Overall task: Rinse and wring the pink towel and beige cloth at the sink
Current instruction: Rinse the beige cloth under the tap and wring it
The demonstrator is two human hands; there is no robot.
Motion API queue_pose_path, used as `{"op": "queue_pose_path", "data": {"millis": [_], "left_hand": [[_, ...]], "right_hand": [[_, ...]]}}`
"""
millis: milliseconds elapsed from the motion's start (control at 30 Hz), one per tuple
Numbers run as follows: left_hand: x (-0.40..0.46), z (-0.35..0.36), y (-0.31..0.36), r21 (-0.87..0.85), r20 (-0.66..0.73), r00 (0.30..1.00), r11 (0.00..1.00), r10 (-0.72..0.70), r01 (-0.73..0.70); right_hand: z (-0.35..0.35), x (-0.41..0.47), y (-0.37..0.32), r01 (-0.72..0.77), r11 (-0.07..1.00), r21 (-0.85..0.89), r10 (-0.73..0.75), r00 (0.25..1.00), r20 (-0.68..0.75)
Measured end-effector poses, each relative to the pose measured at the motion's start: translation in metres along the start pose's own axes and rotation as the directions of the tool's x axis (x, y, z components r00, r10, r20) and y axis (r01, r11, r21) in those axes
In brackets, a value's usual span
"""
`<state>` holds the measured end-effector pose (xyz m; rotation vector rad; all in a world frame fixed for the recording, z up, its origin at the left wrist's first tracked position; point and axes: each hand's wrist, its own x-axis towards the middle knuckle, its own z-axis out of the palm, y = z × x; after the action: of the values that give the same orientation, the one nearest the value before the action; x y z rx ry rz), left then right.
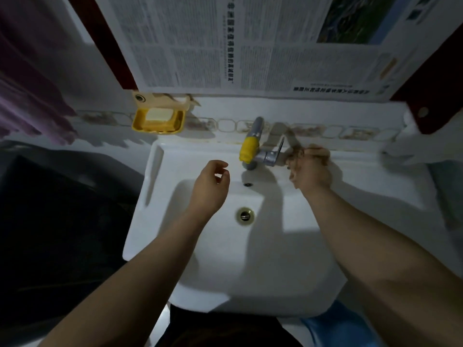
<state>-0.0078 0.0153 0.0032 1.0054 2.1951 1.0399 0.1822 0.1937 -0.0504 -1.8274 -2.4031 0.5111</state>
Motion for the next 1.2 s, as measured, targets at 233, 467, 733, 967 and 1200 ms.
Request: {"op": "queue_pose_path", "data": {"millis": [233, 467, 733, 967, 1200], "left_hand": [[0.002, 0.015, -0.010, -0.206, 0.019, 0.992, 0.971, -0.123, 0.124], [-0.003, 0.028, 0.002, -0.330, 0.239, 0.965, 0.925, -0.113, 0.190], [-0.003, 0.027, 0.018, -0.377, 0.553, 0.830, 0.865, -0.076, 0.331], [-0.008, 0.036, 0.027, -0.347, 0.746, 0.646, 0.923, 0.166, 0.164], [-0.007, 0.047, 0.012, -0.384, 0.604, 0.797, 0.872, -0.011, 0.304]], "right_hand": [[-0.043, -0.025, 0.002, 0.001, 0.927, 0.375, 0.184, 0.871, -0.456], [-0.073, -0.036, -0.007, 0.141, 0.688, 0.712, 0.361, 0.785, -0.504], [-0.118, -0.059, -0.035, 0.379, 0.465, 0.800, 0.371, 0.738, -0.564], [-0.101, -0.097, -0.072, 0.335, 0.387, 0.859, 0.225, 0.869, -0.440], [-0.023, -0.091, -0.069, -0.095, 0.454, 0.886, 0.090, 0.994, 0.060]]}}
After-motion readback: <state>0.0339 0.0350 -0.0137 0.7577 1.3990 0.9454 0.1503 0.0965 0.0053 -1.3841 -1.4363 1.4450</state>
